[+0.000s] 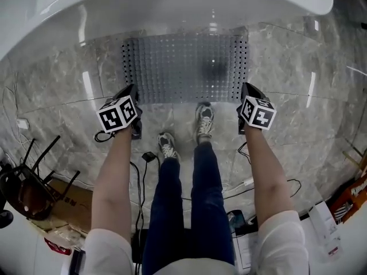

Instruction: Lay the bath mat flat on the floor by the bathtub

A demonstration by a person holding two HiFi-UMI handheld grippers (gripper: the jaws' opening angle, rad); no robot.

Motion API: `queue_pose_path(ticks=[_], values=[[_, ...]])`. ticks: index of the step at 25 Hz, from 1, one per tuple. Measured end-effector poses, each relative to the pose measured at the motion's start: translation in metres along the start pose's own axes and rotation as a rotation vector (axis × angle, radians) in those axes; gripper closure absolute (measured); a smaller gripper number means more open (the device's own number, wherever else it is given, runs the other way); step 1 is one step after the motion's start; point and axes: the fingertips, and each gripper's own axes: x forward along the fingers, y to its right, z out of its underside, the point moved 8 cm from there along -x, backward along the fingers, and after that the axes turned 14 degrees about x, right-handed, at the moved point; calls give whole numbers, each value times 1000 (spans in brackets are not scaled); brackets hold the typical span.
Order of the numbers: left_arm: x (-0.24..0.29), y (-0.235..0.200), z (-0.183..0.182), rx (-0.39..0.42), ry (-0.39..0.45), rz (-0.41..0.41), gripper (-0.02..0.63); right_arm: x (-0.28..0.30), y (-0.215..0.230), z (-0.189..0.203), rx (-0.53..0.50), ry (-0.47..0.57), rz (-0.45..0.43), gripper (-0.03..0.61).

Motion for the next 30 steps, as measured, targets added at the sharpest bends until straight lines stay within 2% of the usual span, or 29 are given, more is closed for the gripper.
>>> queue_pose_path(ticks=[9,17,23,30], values=[[-52,22,-21,15,73,14,577,-59,-25,-19,11,87,-75,549],[-107,47,-48,23,173,58,576,-123,-41,-44,49,175,-119,549],[-156,61,-67,58,268,93,577,-168,-59,-44,98,213,-136,549],[-211,71,-79,53,335,120,577,-224,-84,-56,108,269,-182,549]])
